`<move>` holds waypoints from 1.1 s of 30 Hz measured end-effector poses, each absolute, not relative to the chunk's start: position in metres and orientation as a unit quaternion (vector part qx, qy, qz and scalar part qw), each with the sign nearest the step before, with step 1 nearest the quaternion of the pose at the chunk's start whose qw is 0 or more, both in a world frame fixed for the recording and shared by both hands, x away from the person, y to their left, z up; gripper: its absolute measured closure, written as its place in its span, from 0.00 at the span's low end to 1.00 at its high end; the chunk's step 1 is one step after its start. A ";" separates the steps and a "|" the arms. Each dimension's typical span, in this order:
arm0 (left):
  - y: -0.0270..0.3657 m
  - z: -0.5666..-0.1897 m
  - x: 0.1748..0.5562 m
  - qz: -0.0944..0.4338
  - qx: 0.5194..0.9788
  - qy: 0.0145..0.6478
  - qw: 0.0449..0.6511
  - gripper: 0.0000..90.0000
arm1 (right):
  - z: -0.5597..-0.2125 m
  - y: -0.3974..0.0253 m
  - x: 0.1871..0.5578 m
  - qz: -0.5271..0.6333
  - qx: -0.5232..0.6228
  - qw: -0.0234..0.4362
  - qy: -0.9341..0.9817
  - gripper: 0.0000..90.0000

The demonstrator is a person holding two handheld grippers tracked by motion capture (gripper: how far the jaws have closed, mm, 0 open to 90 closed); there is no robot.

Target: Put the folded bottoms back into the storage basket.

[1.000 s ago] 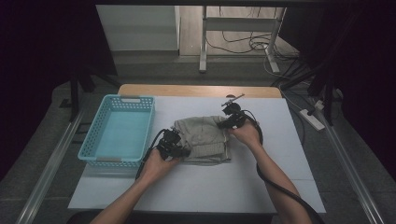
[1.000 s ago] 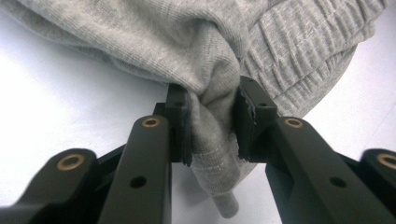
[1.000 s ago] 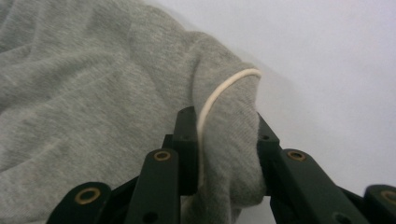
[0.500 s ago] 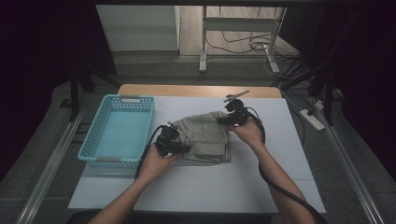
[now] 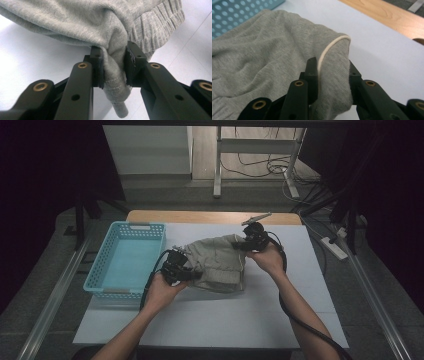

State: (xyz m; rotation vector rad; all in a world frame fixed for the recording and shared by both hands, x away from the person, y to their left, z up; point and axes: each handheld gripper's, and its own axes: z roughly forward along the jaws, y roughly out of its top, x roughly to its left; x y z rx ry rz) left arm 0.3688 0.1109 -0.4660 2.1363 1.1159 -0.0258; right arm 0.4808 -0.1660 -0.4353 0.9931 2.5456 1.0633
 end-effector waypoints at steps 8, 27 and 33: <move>0.122 -0.450 0.363 -0.001 0.827 0.425 0.367 0.78 | -0.419 -0.162 0.474 0.383 0.323 0.111 0.858 0.78; 0.155 -0.426 0.357 0.005 0.828 0.423 0.368 0.78 | -0.402 -0.144 0.462 0.419 0.297 0.115 0.850 0.78; 0.163 -0.422 0.353 0.007 0.827 0.426 0.367 0.78 | -0.401 -0.136 0.457 0.433 0.292 0.121 0.844 0.78</move>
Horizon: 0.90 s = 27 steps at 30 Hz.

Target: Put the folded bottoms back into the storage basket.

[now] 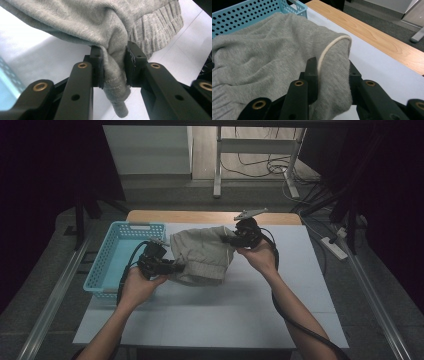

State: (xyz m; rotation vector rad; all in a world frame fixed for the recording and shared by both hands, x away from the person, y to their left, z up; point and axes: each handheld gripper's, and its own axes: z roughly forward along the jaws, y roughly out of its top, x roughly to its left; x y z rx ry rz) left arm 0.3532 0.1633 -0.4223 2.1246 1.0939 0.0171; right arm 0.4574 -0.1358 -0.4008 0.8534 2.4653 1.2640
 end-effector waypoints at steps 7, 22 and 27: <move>0.177 -0.414 0.347 0.010 0.824 0.429 0.369 0.78 | -0.397 -0.125 0.453 0.441 0.285 0.121 0.842 0.78; 0.206 -0.402 0.333 0.027 0.818 0.433 0.379 0.78 | -0.386 -0.098 0.451 0.460 0.271 0.105 0.839 0.78; 0.217 -0.399 0.329 0.035 0.816 0.435 0.380 0.78 | -0.383 -0.088 0.452 0.463 0.265 0.100 0.840 0.78</move>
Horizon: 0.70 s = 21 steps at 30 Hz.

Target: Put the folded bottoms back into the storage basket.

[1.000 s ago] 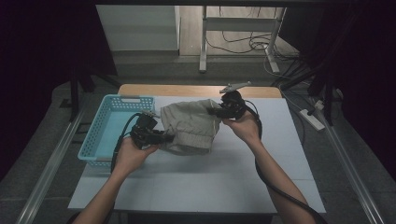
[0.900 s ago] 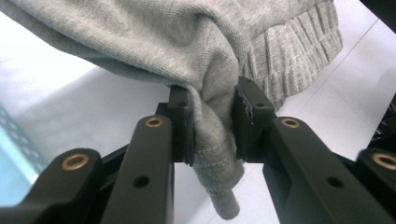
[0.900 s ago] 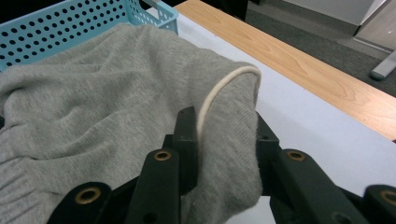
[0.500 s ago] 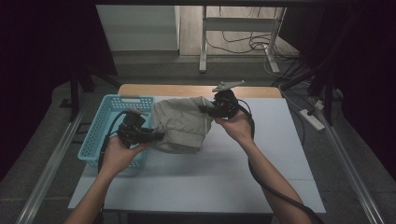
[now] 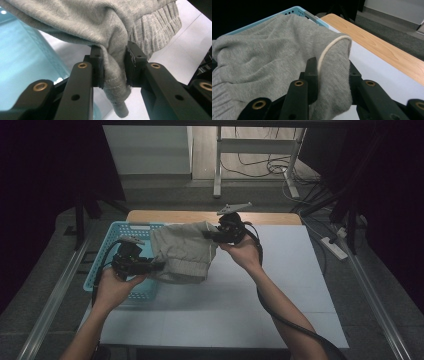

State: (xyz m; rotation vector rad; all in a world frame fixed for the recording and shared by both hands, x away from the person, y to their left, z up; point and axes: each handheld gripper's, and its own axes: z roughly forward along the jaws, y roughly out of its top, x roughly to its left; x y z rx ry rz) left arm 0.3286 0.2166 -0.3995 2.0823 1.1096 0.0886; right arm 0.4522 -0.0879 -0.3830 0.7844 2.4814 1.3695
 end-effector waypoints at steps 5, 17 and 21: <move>0.228 -0.396 0.324 0.039 0.812 0.439 0.383 0.78 | -0.380 -0.077 0.453 0.467 0.260 0.095 0.840 0.78; 0.259 -0.392 0.316 0.040 0.797 0.457 0.392 0.78 | -0.374 -0.044 0.455 0.464 0.243 0.086 0.847 0.78; 0.272 -0.391 0.312 0.043 0.791 0.465 0.396 0.78 | -0.375 -0.032 0.457 0.467 0.241 0.077 0.847 0.78</move>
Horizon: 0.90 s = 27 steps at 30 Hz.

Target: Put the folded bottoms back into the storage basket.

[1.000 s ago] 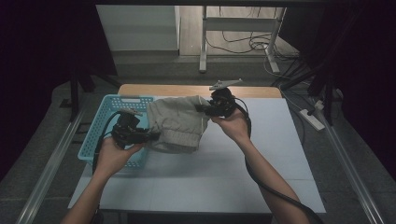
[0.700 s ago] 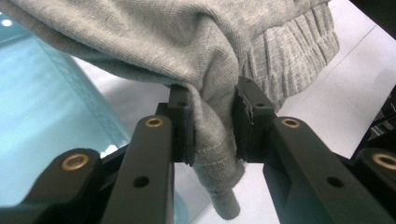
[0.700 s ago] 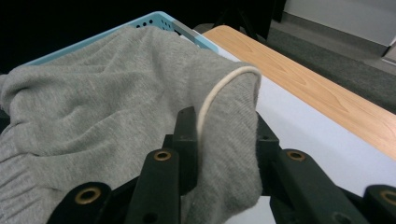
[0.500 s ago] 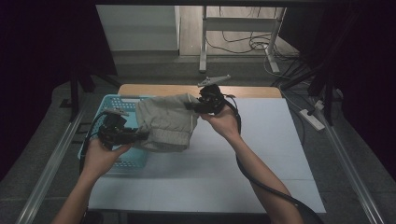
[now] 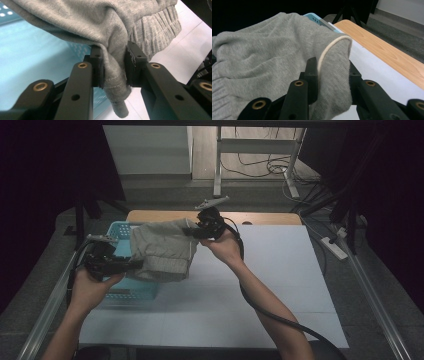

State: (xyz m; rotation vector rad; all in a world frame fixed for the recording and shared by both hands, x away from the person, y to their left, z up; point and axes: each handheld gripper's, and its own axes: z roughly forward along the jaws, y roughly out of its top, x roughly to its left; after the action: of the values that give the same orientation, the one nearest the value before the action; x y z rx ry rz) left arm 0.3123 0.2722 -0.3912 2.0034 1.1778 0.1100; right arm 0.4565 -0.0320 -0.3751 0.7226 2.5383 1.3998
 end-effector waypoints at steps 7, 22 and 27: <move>0.290 -0.391 0.309 0.051 0.783 0.476 0.398 0.78 | -0.377 -0.013 0.460 0.467 0.242 0.068 0.848 0.78; 0.329 -0.391 0.300 0.068 0.766 0.505 0.392 0.78 | -0.380 0.032 0.463 0.463 0.224 0.065 0.855 0.78; 0.340 -0.392 0.299 0.074 0.760 0.513 0.392 0.78 | -0.382 0.045 0.465 0.464 0.221 0.062 0.856 0.78</move>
State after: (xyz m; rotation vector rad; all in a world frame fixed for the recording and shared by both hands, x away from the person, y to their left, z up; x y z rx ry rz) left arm 0.2987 0.3396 -0.3916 1.9301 1.3031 0.1879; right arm 0.4653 0.0451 -0.3816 0.6673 2.5874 1.4028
